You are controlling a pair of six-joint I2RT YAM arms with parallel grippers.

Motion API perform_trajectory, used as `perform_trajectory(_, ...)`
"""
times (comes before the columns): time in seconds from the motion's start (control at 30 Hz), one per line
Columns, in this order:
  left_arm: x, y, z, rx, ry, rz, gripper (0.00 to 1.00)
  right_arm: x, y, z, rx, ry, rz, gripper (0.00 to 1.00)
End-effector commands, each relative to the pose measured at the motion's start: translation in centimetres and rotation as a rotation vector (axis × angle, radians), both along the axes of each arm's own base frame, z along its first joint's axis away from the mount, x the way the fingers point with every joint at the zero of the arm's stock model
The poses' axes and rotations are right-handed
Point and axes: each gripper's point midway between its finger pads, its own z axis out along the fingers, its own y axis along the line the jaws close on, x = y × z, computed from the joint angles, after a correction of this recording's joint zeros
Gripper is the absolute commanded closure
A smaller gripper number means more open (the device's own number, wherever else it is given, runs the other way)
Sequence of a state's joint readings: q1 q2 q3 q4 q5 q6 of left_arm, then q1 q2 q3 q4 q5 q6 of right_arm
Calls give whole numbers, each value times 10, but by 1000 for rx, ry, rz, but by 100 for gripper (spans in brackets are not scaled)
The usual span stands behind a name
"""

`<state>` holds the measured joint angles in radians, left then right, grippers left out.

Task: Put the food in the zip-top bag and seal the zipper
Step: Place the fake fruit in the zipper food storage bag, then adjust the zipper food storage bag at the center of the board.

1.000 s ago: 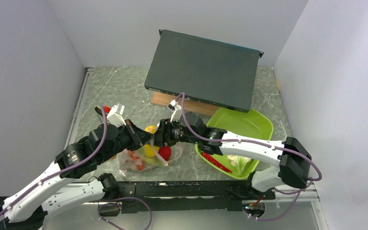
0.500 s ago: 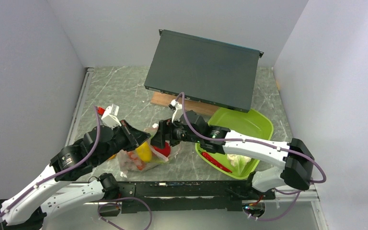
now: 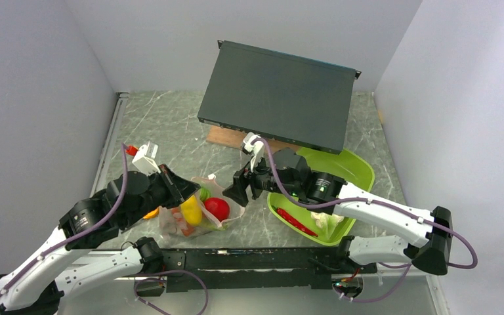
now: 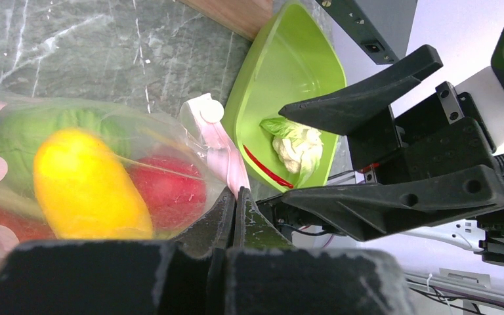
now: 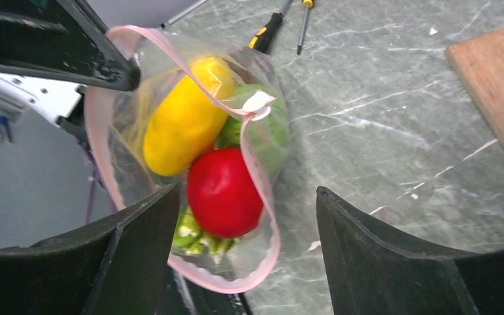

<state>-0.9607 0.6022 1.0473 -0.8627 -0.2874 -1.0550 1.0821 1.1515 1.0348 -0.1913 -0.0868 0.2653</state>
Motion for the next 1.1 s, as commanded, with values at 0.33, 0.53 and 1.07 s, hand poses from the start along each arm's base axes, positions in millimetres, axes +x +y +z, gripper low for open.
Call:
perform_trajectory(0.33,-1,-5,28,-56,-42,-27,100,8,28,-31,-20,-132,120,44)
perform_trajectory(0.53,1,-5,30,-24,-55,-32,100,4,37,-31,-6,-84,143,86)
perform_trajectory(1.07,22,-8,46,271,-159,-98,100,-6,30,73,454,375,-87,100)
